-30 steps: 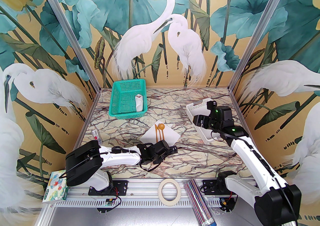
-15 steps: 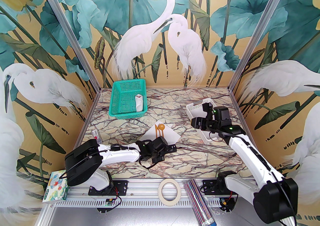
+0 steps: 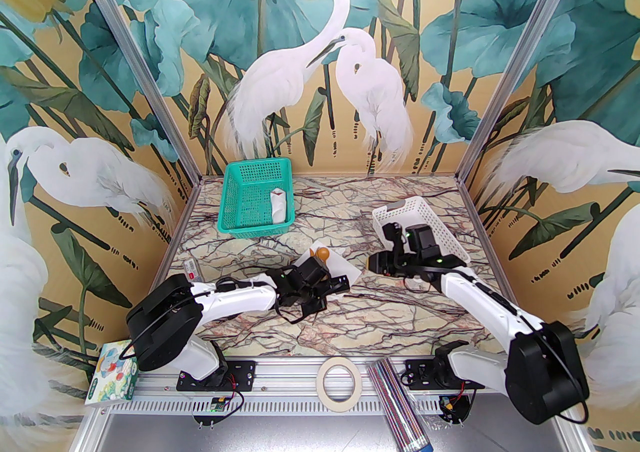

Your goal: Place the utensils on the paper napkin and roll it up

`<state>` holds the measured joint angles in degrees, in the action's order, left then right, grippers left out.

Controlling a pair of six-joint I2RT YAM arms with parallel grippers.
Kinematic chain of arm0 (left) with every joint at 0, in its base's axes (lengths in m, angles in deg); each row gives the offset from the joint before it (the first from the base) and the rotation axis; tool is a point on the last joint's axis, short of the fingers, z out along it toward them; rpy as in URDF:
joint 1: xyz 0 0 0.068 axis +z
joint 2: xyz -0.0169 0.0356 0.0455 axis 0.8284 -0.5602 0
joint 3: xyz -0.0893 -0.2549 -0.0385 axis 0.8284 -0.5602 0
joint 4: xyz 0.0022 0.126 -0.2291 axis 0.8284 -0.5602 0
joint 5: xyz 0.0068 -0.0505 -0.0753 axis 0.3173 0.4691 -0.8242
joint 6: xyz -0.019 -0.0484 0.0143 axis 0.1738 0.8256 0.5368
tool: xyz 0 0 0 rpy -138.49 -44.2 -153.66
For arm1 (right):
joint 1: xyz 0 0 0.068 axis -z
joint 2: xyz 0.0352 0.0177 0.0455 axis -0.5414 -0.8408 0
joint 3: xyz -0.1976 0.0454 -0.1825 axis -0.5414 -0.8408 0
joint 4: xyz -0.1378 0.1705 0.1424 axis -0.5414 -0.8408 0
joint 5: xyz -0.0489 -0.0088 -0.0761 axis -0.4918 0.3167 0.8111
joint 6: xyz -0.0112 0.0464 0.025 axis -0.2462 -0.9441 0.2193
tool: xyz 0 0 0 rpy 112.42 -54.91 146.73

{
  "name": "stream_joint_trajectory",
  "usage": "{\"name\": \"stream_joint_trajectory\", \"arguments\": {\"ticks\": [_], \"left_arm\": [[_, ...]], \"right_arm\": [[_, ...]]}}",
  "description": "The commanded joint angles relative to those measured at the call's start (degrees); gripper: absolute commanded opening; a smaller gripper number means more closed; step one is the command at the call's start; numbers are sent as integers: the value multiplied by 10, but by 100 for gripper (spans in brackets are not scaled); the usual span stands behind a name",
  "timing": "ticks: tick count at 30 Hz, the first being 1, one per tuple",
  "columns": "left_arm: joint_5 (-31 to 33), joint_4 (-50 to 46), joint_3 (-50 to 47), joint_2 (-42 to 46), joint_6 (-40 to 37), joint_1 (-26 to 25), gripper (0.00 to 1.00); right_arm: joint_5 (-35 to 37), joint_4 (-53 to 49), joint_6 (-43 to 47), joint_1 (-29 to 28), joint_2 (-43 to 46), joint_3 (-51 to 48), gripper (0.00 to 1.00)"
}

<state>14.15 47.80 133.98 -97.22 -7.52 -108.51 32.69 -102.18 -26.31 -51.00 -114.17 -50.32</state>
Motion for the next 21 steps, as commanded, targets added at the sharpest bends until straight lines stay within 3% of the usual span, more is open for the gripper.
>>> {"name": "stream_joint_trajectory", "arguments": {"ticks": [1,11,21], "left_arm": [[-24,-19,16,-20,-18,11,4],[-30,-21,31,-42,-29,32,4],[-48,-31,49,-49,-34,40,4]], "right_arm": [[-19,67,-44,-16,-10,-26,28],[-53,148,-96,-69,-52,-77,8],[-74,216,-131,-79,-82,-111,0]]}}
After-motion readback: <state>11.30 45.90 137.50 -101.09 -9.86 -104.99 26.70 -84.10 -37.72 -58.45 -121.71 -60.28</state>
